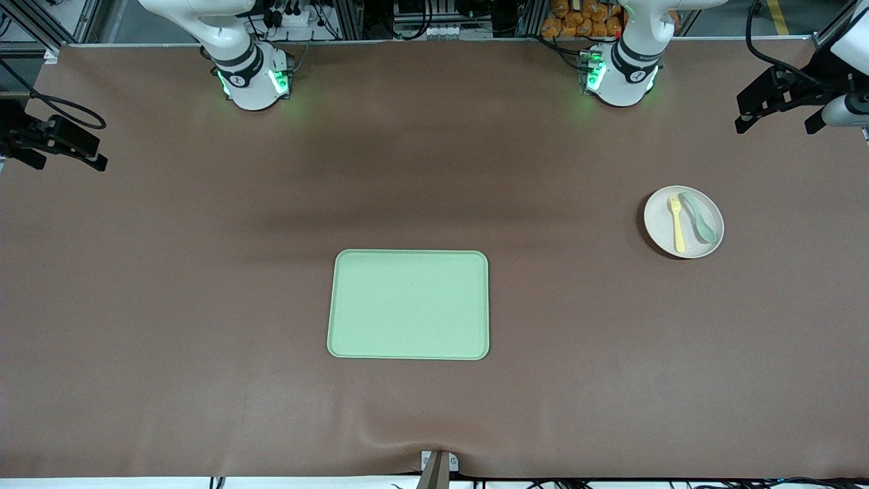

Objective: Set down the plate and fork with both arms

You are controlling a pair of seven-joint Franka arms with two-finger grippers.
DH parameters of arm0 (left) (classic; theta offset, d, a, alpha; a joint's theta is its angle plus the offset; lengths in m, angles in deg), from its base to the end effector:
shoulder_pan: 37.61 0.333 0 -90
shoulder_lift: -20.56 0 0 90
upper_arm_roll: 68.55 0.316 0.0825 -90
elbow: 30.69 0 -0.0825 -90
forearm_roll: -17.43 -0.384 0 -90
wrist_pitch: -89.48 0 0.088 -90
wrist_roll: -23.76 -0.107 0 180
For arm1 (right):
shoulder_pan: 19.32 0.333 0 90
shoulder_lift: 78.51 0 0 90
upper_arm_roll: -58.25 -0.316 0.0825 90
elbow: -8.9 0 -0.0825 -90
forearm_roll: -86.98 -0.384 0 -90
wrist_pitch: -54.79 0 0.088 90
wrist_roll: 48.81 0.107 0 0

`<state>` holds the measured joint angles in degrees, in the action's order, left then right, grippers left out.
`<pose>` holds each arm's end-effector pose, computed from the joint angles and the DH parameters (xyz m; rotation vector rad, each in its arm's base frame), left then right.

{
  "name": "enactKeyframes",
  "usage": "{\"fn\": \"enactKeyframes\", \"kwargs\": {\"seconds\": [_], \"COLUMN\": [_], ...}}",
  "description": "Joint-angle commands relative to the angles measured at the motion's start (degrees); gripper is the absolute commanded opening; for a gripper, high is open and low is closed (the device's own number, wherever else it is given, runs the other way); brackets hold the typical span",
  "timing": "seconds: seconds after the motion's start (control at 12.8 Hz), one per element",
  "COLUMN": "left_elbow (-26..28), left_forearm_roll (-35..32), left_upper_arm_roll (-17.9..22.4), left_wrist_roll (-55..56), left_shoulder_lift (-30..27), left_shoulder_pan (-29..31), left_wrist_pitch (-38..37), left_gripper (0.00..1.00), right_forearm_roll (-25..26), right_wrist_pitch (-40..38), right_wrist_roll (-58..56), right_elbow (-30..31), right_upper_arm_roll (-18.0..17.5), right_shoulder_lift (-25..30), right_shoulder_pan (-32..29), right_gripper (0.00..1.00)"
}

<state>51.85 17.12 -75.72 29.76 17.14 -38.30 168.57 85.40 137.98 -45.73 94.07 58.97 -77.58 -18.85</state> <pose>0.5081 -0.0721 0.6996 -3.1284 0.0488 -0.0009 0.5372 0.0008 0.6624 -3.1131 0.0858 0.0296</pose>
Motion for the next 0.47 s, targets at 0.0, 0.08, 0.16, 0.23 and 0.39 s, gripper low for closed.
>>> {"fn": "enactKeyframes", "kwargs": {"seconds": [0.0, 0.08, 0.16, 0.23, 0.39], "left_elbow": [-0.71, -0.71, -0.71, -0.71, -0.71], "left_forearm_roll": [0.92, 0.92, 0.92, 0.92, 0.92], "left_upper_arm_roll": [-0.21, -0.13, -0.04, 0.05, 0.31], "left_wrist_roll": [-2.39, -2.32, -2.06, -1.97, -1.79], "left_shoulder_lift": [-0.27, -0.19, -0.19, -0.19, -0.1], "left_shoulder_pan": [0.6, 0.51, 0.6, 0.6, 0.6], "left_wrist_pitch": [0.02, 0.02, 0.02, -0.07, -0.07], "left_gripper": [1.0, 1.0, 1.0, 1.0, 1.0], "right_forearm_roll": [-1.14, -1.06, -1.06, -1.06, -1.06], "right_wrist_pitch": [0.03, -0.05, 0.03, 0.03, 0.03], "right_wrist_roll": [-0.79, -0.79, -0.79, -0.79, -0.79], "right_elbow": [0.35, 0.35, 0.35, 0.35, 0.35], "right_upper_arm_roll": [-0.55, -0.55, -0.55, -0.55, -0.55], "right_shoulder_lift": [0.47, 0.47, 0.47, 0.47, 0.47], "right_shoulder_pan": [-1.17, -1.17, -1.17, -1.17, -1.17], "right_gripper": [1.0, 1.0, 1.0, 1.0, 1.0]}}
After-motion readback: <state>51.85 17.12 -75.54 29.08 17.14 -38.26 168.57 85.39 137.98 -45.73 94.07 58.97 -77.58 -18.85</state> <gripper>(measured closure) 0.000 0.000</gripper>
